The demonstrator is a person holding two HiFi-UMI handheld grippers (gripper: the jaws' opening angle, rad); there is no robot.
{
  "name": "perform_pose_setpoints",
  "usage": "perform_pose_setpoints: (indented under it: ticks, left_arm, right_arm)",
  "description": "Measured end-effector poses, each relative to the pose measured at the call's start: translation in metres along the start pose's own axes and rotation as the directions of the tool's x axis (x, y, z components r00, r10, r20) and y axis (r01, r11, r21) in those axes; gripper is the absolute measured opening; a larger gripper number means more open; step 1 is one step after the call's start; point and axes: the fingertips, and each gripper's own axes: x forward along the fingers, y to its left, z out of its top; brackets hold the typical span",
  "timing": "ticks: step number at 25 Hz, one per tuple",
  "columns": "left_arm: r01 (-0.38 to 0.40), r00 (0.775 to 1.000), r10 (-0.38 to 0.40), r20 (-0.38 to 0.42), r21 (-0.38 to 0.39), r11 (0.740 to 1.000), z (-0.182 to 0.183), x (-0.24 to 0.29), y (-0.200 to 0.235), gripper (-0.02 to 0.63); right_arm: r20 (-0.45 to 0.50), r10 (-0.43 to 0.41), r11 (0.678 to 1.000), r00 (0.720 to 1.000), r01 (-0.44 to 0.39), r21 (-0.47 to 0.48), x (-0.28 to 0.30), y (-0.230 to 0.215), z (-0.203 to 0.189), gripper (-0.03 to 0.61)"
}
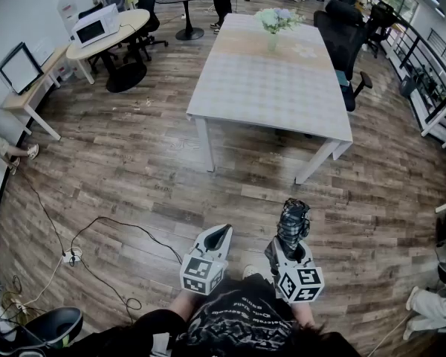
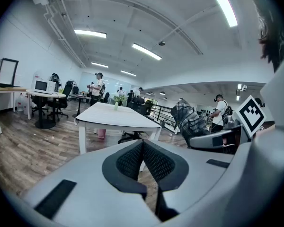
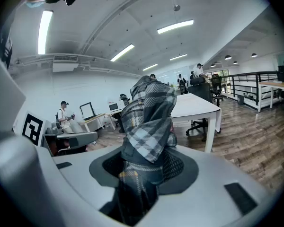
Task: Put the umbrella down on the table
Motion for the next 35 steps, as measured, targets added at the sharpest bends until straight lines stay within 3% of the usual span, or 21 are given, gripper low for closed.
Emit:
perform_pose_setpoints:
  ticks: [21,30,35]
  left_arm:
    - [0.107,0.994,-0.105,-0.035,0.044,0.993,-0.005,-0.047,0.057,0.02]
    - [0.108,0.994,-0.108,-0.035,0.024,0.994,-0.008,-0.041,0.059,0.02]
    - [0.069,0.996,-0.066,-0.064,0.034,0.997,-0.012,-0.018,0.065,0.02]
  right_arm:
    - [0.063,-0.08,0.996,0.995,0.077,0.045,0.012,0.077,-0.012,0.183]
    - [0.041,-0.081,0.996,0.996,0.08,0.041,0.018,0.073,-0.02,0.186]
    - [0.014,-0.05,0.999,0.999,0.05,0.016,0.04,0.055,-0.014,0.186]
